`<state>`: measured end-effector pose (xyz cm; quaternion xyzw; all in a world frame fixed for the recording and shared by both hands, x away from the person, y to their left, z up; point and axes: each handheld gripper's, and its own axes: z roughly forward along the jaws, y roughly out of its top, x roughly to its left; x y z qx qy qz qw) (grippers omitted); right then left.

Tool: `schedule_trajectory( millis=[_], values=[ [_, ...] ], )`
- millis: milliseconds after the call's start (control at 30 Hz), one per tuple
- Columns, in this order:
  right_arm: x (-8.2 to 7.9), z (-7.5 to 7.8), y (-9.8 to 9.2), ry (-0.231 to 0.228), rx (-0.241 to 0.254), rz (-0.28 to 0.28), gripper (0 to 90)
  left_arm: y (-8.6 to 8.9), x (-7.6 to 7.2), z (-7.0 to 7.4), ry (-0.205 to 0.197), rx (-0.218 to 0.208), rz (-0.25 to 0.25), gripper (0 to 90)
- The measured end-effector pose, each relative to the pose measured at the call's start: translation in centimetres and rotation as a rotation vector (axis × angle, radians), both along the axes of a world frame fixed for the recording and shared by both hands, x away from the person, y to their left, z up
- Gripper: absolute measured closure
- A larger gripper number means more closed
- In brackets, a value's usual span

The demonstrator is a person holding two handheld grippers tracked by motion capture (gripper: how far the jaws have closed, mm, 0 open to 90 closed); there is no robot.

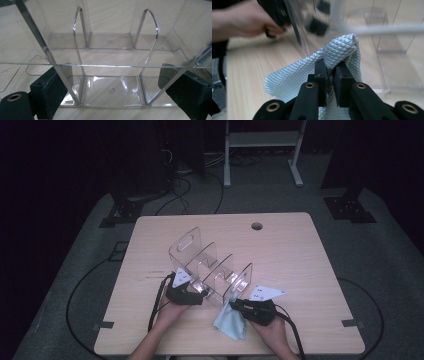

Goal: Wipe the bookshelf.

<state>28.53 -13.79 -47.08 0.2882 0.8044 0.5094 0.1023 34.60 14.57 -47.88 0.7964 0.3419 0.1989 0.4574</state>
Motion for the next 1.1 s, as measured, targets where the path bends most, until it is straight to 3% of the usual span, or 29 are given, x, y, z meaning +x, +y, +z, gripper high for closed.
schedule_trajectory(
  millis=[67,133,267,333,400,500,533,633,733,900,1100],
  values=[
    [-0.1,0.7,0.0,-0.029,0.005,-0.002,81.5,0.0,0.0,0.0,-0.001,0.000,0.001,8.3],
    [-0.1,0.4,-0.2,-0.028,0.022,-0.008,81.5,0.0,0.0,0.0,0.000,-0.001,0.004,8.3],
    [0.3,-1.4,-0.1,0.025,-0.013,-0.018,81.4,0.0,0.0,0.0,-0.002,0.000,0.004,8.3],
    [0.2,-1.1,0.0,0.023,-0.024,-0.017,81.4,0.0,-0.1,0.0,0.000,-0.003,0.005,8.3],
    [-0.3,-0.1,0.1,-0.009,0.005,0.003,81.4,0.0,-0.1,0.0,0.000,-0.001,0.003,8.3],
    [-0.5,0.2,0.3,-0.040,-0.011,0.009,81.5,0.0,-0.1,0.0,0.000,-0.002,0.004,8.3],
    [-0.4,-0.1,0.3,-0.031,-0.005,0.007,81.5,0.0,-0.1,0.0,0.001,0.000,0.004,8.3],
    [0.1,-1.7,0.3,0.010,-0.054,-0.001,81.4,0.0,-0.1,0.0,-0.001,-0.002,0.005,8.3],
    [0.2,-2.0,0.4,0.032,-0.062,-0.006,81.4,0.0,-0.1,0.0,0.001,-0.003,0.006,8.3],
    [-0.7,-0.7,0.9,-0.032,-0.050,0.030,81.4,0.0,-0.1,0.0,0.001,-0.001,0.004,8.3],
    [-0.3,-1.8,0.8,0.022,-0.064,0.027,81.4,0.0,-0.1,0.0,0.001,-0.006,0.006,8.3]
  ],
)
